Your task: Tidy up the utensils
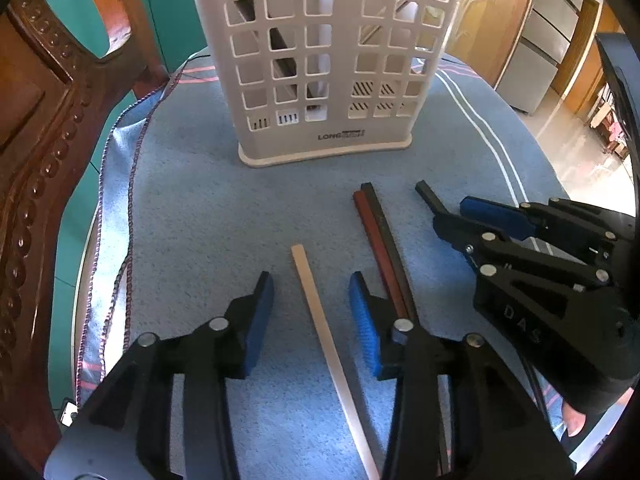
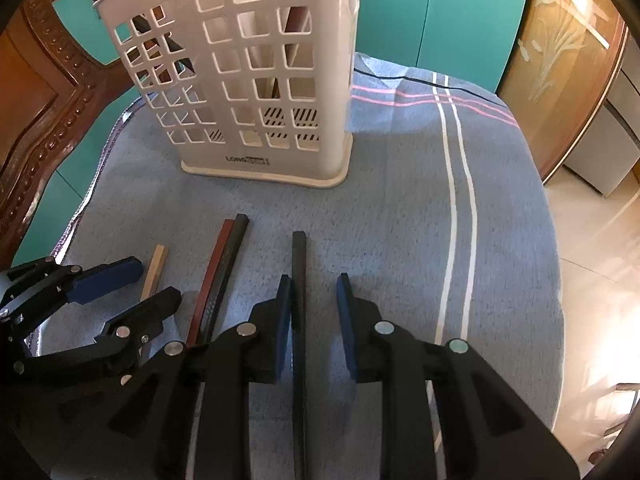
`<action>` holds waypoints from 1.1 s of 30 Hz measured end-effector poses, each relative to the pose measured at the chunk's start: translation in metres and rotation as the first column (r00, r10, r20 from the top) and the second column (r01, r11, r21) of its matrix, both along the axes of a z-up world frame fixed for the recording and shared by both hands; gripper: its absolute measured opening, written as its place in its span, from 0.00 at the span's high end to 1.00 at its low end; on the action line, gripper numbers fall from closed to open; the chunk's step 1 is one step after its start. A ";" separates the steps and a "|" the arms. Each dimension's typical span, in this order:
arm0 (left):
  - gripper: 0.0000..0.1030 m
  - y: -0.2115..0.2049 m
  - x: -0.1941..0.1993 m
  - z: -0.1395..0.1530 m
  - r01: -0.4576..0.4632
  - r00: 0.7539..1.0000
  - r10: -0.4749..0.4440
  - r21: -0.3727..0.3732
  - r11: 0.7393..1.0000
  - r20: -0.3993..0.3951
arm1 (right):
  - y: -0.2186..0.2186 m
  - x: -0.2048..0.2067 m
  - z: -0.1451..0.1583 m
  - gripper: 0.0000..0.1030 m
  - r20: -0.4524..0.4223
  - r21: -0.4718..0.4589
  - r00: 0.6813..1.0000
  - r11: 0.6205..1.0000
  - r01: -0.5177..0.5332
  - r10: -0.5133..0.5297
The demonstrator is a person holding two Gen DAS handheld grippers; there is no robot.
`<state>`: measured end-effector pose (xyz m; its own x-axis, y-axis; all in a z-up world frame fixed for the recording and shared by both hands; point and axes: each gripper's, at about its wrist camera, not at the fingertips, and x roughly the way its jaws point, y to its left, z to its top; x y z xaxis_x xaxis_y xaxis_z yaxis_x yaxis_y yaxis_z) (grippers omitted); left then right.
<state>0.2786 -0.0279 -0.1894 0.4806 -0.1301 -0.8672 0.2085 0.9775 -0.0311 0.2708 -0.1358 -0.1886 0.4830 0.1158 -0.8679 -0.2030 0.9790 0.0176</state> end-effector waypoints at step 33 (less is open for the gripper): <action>0.93 0.035 -0.094 0.210 0.064 0.876 0.032 -0.181 0.981 0.481 | -0.075 -0.130 0.222 0.93 0.470 0.331 0.882 0.935 -0.130 -0.044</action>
